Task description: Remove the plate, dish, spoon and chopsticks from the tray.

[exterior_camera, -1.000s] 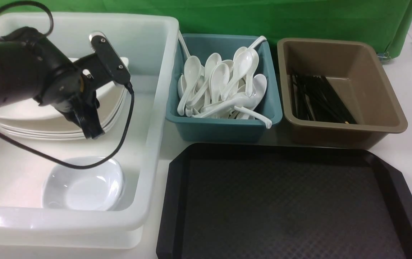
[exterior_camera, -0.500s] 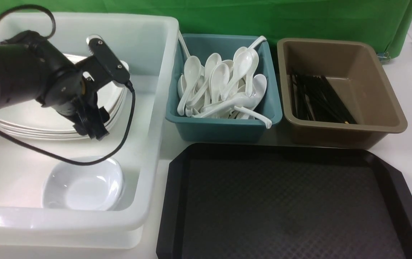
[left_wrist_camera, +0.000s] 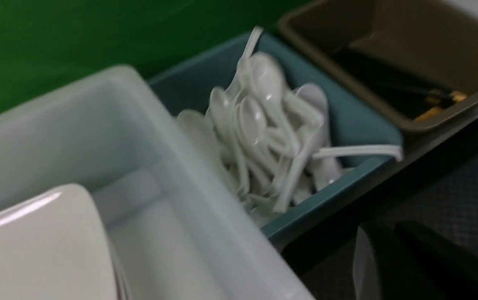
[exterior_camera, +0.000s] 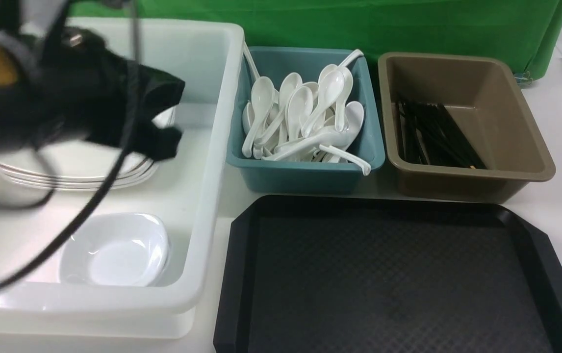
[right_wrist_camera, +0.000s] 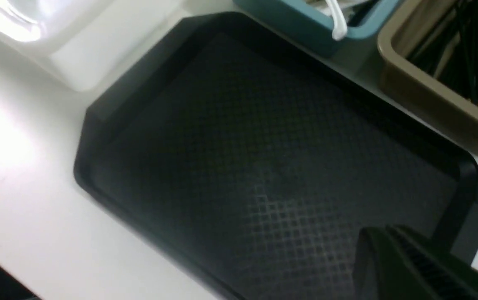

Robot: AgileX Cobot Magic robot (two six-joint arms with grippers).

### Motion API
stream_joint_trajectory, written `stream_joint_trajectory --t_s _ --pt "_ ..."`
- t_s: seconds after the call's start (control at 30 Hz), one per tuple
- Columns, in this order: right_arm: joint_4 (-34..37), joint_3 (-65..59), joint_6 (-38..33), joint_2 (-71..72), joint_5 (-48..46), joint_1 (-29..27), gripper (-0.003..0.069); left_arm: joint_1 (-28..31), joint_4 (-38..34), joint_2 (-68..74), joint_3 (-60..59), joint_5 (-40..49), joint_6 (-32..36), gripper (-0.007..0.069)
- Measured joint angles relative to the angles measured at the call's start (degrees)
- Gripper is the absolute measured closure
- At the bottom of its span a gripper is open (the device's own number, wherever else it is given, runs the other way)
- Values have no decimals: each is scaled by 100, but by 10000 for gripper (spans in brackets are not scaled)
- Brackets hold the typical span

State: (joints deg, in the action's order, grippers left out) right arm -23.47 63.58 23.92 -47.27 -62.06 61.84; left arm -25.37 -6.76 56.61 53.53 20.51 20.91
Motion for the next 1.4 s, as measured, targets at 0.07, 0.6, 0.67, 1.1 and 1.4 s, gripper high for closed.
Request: stream_joint_trajectory --t_s 0.07,0.6,0.67,1.1,1.4 --pt "-43 -69 133 0 -24 0 624 -98 -309 -718 -648 -452 112 615" --pt "-55 -111 556 0 -45 0 571 -164 -76 -3738 -3583 -2000 165 613" --pt "-55 -111 556 0 -45 0 569 -164 -67 -3738 -3803 -1991 165 613" --pt "1243 -1406 -1242 773 1823 -2788 641 -164 -62 -3738 -4785 -1969 165 613" --pt "3188 -4626 -3402 2990 4192 -5222 643 -164 -62 -3738 -5052 -1966 165 613"
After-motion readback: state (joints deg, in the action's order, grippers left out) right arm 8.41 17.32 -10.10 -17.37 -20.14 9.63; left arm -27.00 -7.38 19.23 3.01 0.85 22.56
